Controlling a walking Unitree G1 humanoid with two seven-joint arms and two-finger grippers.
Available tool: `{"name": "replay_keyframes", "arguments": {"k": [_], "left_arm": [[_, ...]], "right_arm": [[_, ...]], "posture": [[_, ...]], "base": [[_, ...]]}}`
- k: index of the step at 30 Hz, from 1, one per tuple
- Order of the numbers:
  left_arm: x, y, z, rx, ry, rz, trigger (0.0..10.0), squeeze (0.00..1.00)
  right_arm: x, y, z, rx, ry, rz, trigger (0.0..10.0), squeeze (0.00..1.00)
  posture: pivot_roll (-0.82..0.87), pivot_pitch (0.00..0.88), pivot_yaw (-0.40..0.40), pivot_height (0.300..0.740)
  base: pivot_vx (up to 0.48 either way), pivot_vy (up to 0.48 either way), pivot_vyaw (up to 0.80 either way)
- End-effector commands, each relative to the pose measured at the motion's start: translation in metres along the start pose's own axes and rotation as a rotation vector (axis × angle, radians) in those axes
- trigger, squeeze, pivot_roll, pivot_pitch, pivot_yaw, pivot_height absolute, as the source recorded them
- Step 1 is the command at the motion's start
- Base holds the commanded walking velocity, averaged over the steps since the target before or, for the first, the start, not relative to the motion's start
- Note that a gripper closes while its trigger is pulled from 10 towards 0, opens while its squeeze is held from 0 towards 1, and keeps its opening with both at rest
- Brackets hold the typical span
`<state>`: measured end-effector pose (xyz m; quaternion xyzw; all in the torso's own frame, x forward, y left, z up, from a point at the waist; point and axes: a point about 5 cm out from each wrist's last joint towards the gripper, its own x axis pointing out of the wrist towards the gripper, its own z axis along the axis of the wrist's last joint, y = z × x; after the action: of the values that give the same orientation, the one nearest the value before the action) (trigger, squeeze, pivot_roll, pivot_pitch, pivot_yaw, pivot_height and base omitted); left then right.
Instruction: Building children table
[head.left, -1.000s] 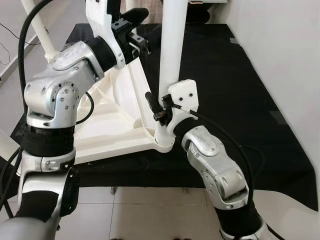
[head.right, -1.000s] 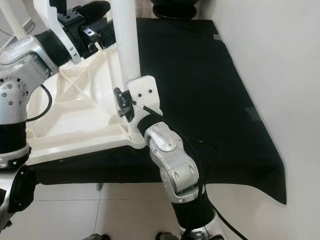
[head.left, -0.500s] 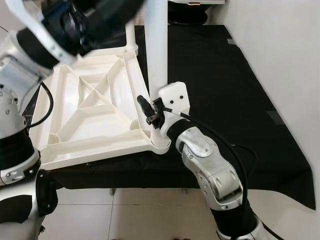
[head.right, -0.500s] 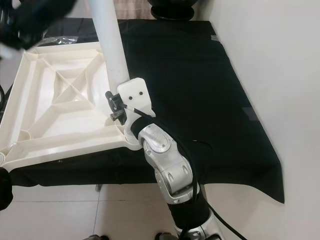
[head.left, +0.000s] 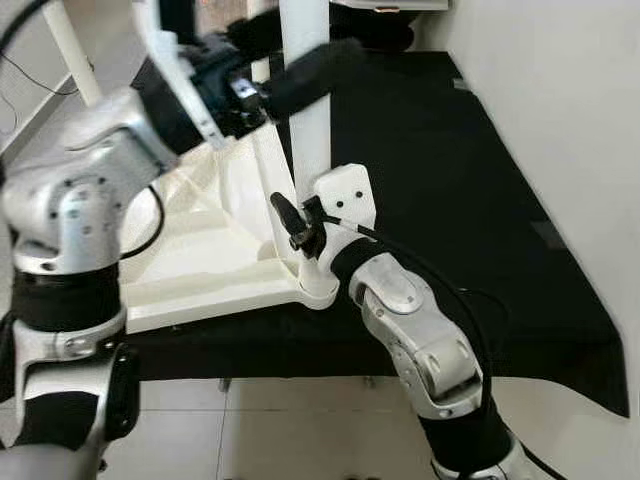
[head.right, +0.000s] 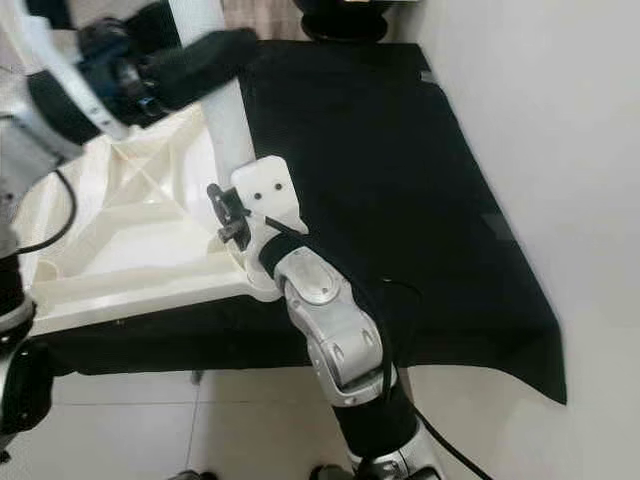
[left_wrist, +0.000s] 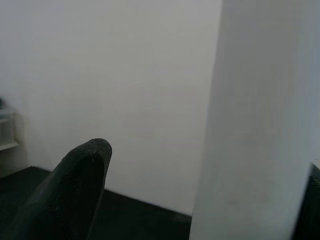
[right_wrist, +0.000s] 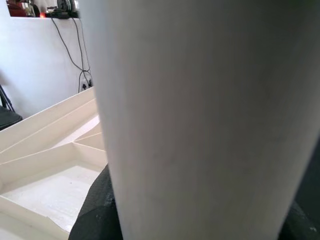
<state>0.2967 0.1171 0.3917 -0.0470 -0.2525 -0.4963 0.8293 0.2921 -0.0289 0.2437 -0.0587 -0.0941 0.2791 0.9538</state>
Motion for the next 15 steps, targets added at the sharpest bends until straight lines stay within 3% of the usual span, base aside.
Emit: {"name": "replay_keyframes", "arguments": {"k": [1,3,4,15], "left_arm": [[0.008,0.002,-0.004,-0.027,0.007,0.009,4.6,0.0],[0.01,0.002,-0.006,-0.044,0.011,0.005,4.6,0.0],[0.011,0.002,-0.008,-0.058,0.014,-0.001,0.0,0.0],[0.015,-0.001,-0.016,-0.072,0.029,-0.017,0.0,0.0]], "right_arm": [[0.0,0.016,-0.026,0.057,0.131,0.086,10.0,0.0],[0.0,0.017,-0.026,0.057,0.131,0.086,10.0,0.0],[0.0,0.017,-0.026,0.056,0.132,0.086,10.0,0.0],[0.0,0.016,-0.026,0.058,0.133,0.087,10.0,0.0]], "posture": [[0.01,0.163,-0.038,0.74],[0.01,0.163,-0.038,0.74],[0.01,0.164,-0.038,0.74],[0.02,0.163,-0.038,0.74]], "base": [[0.0,0.0,0.0],[0.0,0.0,0.0],[0.0,0.0,0.0],[0.0,0.0,0.0]]}}
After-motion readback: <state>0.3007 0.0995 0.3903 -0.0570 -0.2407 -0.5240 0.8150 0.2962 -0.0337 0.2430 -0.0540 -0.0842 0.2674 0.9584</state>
